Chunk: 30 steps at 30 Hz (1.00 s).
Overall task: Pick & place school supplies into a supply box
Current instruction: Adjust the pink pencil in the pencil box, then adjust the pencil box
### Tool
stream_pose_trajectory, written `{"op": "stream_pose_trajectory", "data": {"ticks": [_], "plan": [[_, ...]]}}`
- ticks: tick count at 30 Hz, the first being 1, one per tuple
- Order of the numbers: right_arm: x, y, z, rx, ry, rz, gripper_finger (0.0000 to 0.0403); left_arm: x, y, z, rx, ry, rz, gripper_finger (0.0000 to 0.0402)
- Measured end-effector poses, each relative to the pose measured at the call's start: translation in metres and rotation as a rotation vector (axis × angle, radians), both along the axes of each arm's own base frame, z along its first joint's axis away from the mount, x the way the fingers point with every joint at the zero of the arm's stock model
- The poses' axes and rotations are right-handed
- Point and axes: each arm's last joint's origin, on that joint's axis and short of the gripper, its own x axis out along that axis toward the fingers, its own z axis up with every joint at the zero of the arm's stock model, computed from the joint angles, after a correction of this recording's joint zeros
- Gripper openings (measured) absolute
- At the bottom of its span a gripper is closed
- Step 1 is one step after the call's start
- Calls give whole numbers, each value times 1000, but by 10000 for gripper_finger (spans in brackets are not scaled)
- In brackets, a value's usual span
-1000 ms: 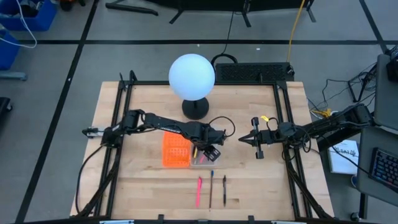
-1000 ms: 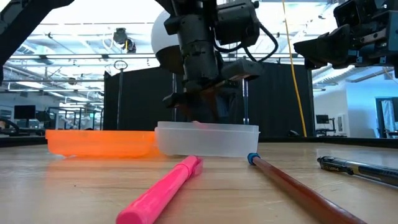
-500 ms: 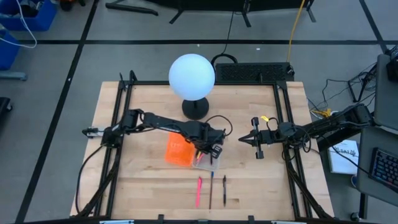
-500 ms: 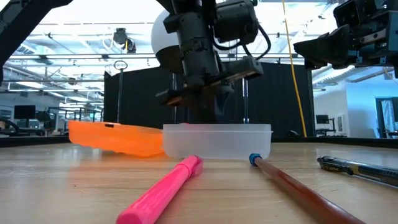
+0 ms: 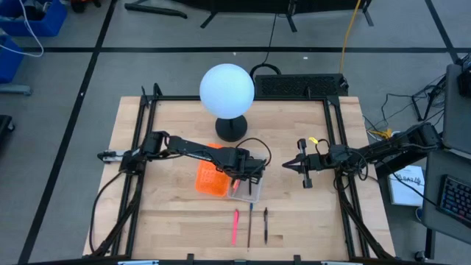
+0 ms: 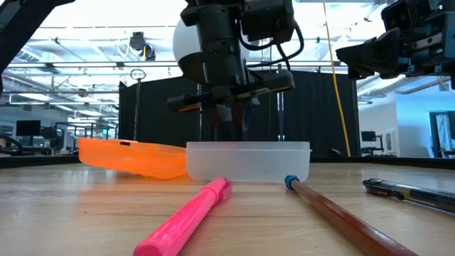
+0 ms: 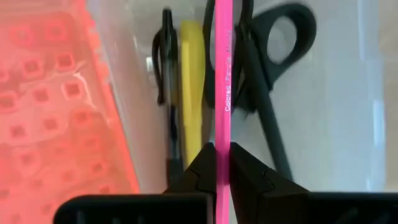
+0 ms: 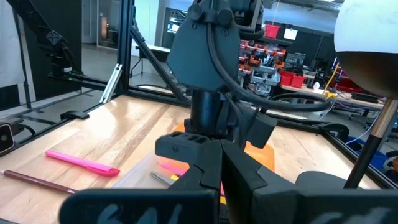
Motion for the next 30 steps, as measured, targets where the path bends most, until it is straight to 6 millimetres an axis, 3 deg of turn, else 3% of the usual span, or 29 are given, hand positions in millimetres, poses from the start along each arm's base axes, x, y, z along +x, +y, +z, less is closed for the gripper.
{"op": "stream_pose_trajectory", "data": {"ticks": [6,13,20,24,30], "plan": [[0,0,0,0,0,0,0,1,-1,-3,10,3,15,27],[0,0,0,0,-1,0,0,0,-2,-3,17,5,6,88],[0,0,0,0,-1,0,0,-1,-2,2,34,2,-74,95],[0,0,0,0,-1,1,0,-5,-6,32,111,-74,-219,95],[0,0,0,34,4,3,0,-37,-30,103,389,-179,-387,65]]}}
